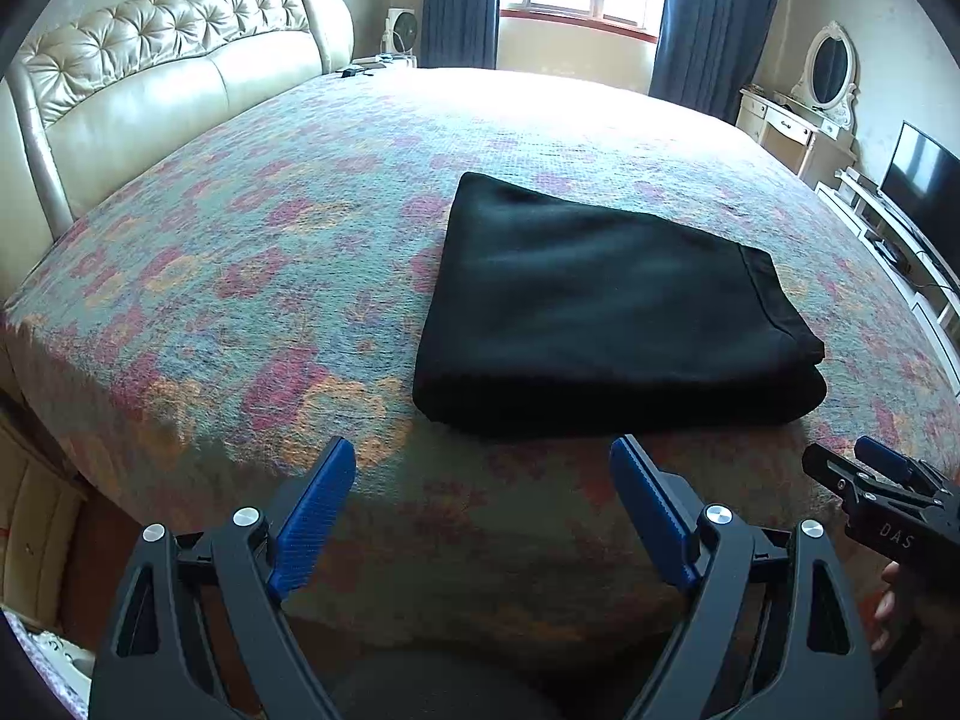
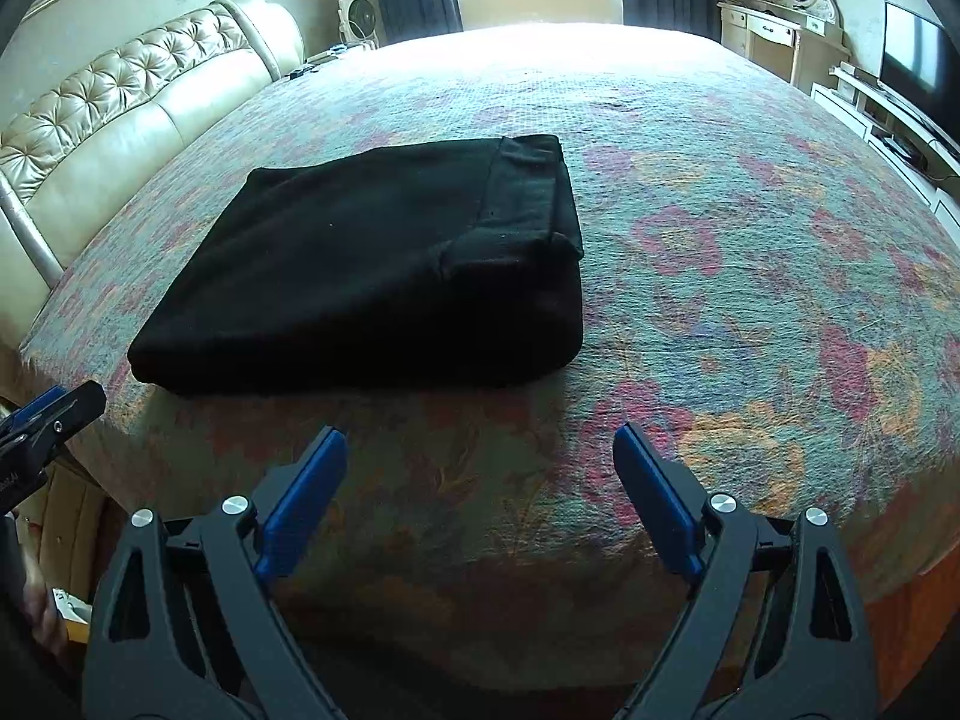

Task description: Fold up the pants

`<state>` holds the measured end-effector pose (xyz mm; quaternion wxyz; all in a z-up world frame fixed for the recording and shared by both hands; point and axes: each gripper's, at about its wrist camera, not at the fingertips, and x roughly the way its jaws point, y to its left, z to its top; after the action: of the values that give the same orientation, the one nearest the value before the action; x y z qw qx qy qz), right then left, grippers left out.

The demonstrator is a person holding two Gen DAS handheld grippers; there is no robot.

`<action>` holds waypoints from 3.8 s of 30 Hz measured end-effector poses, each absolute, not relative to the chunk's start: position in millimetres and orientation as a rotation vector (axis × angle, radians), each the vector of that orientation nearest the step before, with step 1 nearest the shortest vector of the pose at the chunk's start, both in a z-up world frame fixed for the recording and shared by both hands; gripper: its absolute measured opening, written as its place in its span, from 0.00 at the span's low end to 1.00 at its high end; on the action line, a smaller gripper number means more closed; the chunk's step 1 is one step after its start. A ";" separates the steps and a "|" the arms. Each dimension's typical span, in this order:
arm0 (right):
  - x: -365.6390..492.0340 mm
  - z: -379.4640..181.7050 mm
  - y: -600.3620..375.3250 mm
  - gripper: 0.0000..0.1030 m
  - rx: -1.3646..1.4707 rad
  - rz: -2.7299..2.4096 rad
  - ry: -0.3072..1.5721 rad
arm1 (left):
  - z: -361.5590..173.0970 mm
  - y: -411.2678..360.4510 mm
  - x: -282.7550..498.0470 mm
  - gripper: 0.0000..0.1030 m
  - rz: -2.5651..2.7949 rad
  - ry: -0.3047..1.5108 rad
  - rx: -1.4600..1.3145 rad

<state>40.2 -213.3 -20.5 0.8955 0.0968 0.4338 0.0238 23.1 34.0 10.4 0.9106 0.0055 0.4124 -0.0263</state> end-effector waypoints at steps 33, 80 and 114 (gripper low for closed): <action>44.0 -13.7 -222.0 0.88 0.302 0.112 0.933 | 45.1 47.9 55.3 0.86 -0.088 0.800 0.081; 441.6 -87.9 -353.8 0.98 0.144 -0.168 0.923 | -66.8 260.2 292.4 0.94 0.210 0.922 -0.048; 441.5 -88.0 -354.1 0.98 0.144 -0.168 0.923 | -66.5 260.6 295.6 0.94 0.210 0.923 -0.047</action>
<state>441.5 -354.1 -88.0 0.8895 0.0695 0.4444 -0.0809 295.6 260.6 -66.5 0.8898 -0.0227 0.4445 0.1009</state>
